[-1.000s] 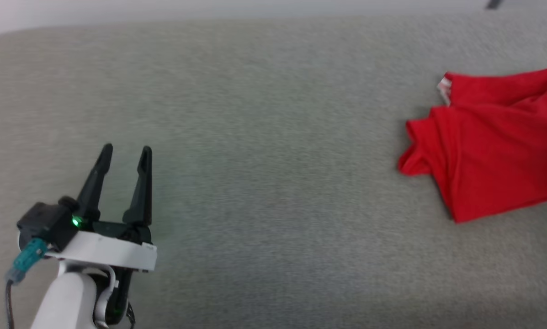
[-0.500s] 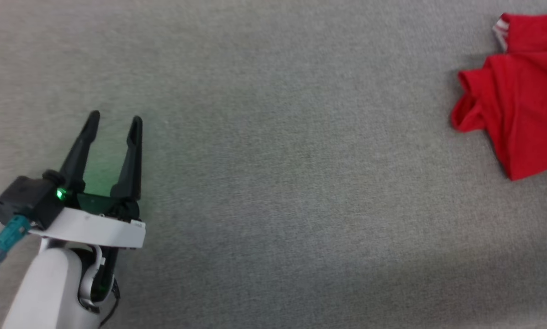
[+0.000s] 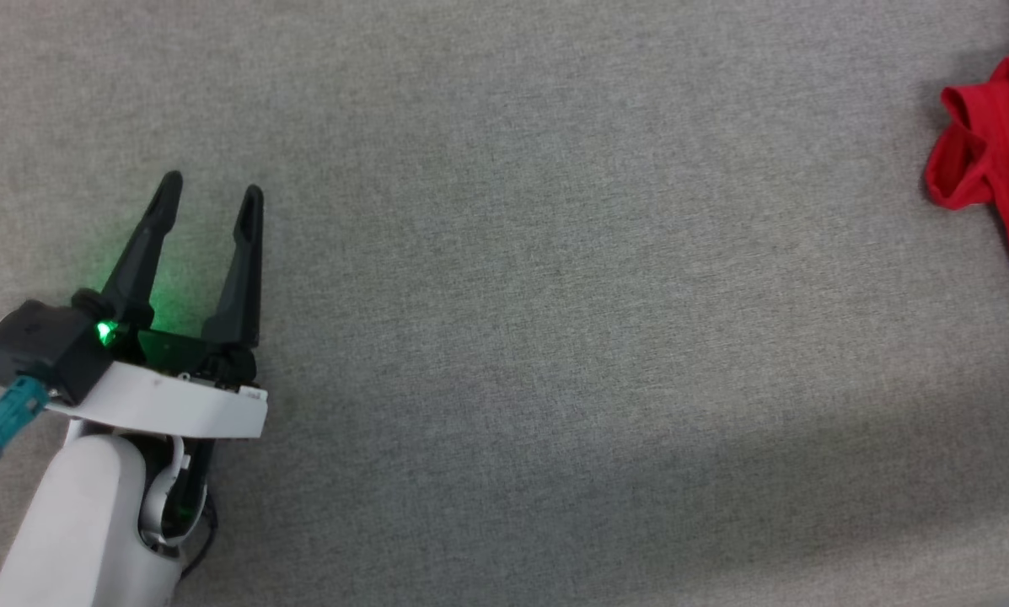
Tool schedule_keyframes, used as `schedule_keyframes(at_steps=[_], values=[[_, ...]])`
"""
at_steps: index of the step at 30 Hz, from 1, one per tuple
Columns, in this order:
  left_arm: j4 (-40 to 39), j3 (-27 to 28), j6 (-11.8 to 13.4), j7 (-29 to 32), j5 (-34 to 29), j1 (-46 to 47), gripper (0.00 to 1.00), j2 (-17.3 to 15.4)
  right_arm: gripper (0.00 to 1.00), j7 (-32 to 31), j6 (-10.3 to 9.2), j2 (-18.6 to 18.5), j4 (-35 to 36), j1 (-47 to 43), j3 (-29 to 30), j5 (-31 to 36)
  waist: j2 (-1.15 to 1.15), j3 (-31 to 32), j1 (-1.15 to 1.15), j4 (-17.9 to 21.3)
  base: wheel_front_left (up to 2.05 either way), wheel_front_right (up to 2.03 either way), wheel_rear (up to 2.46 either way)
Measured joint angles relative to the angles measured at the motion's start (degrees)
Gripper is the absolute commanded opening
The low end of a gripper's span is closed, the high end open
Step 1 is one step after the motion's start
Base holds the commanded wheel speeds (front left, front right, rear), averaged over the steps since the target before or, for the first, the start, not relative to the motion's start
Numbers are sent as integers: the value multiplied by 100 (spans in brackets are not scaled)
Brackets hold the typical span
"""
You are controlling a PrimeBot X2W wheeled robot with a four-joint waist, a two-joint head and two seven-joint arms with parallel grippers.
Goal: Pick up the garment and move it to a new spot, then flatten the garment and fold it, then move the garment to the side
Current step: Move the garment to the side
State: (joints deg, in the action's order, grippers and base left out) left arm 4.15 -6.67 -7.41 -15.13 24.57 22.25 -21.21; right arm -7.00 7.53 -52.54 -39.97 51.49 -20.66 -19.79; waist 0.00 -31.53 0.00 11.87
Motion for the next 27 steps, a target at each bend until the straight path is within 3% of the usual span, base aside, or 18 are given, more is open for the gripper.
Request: schedule_keyframes(at_steps=[2, 5, 7, 11, 13, 27], values=[[-2, -9, -1, 0, 3, 16, 100, -7, 2, 43, 0, 78, -187, 80, 14, 26, 0, -23, 0, -21, 0, 0, 0], [5, -30, -9, 0, 4, 41, 100, 1, 40, 71, 0, 168, -421, 179, 42, 57, 0, -38, 0, -55, 0, 0, 0], [19, -42, -10, 0, 4, 59, 100, 11, 52, 71, 0, 240, -556, 213, 84, 67, 0, -28, 0, -79, 0, 0, 0], [65, -43, -9, 0, 3, 62, 100, 26, 88, 56, 0, 424, -814, 235, 111, 82, 0, 41, 0, -113, 0, 0, 0], [88, -30, -9, 0, 3, 57, 100, 33, 100, 78, 0, 478, -894, 257, 124, 116, 0, 93, 0, -126, 0, 0, 0], [261, 110, -9, 1, -8, -347, 100, 250, 100, 953, 0, 818, -605, 45, 230, -285, 0, 800, 0, -244, 0, 0, 0]])
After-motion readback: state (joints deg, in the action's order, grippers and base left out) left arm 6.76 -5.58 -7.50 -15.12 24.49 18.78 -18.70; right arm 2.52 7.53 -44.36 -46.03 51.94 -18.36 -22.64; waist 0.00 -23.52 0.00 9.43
